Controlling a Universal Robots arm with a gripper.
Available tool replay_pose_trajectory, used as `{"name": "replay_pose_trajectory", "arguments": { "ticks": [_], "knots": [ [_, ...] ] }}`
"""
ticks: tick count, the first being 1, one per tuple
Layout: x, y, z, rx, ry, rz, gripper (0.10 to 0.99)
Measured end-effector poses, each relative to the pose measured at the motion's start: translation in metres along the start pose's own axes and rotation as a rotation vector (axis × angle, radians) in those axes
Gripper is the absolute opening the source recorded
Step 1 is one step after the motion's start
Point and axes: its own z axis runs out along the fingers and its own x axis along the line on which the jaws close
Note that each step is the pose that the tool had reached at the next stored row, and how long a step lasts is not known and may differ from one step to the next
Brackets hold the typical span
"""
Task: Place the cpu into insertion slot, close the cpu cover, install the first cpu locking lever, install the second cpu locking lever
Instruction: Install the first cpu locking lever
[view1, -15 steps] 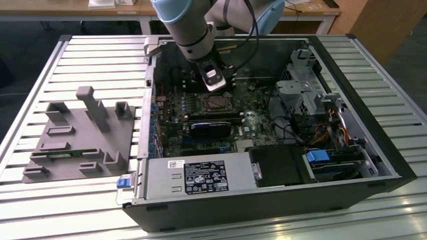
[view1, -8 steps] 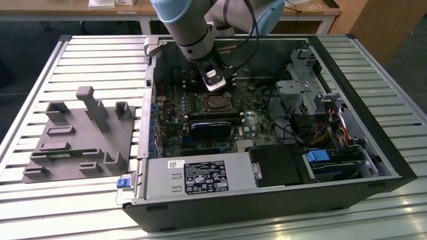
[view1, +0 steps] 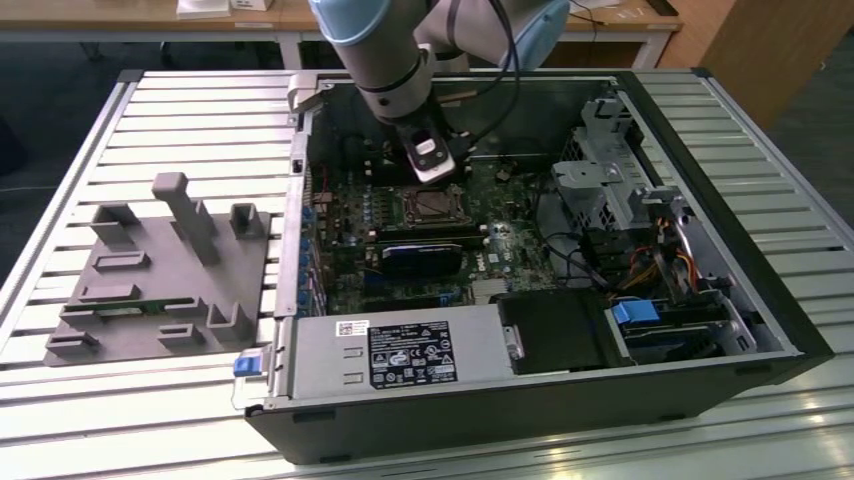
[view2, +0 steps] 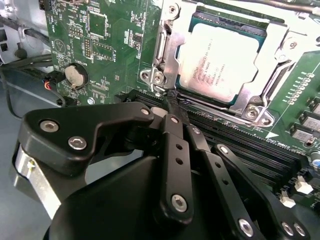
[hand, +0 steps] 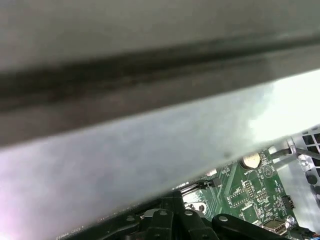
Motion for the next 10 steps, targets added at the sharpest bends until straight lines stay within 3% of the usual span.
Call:
{"name": "replay_pose_trajectory", "arguments": {
  "ticks": [5,9,10],
  "knots": [
    [-0.0004,0.0002,0.0002,0.002,0.0058,0.001,0.102],
    [-0.0013,0.0004,0.0004,0.011,0.0271,0.004,0.102],
    [-0.0013,0.0003,0.0004,0.012,0.0283,0.004,0.102]
  ]
}}
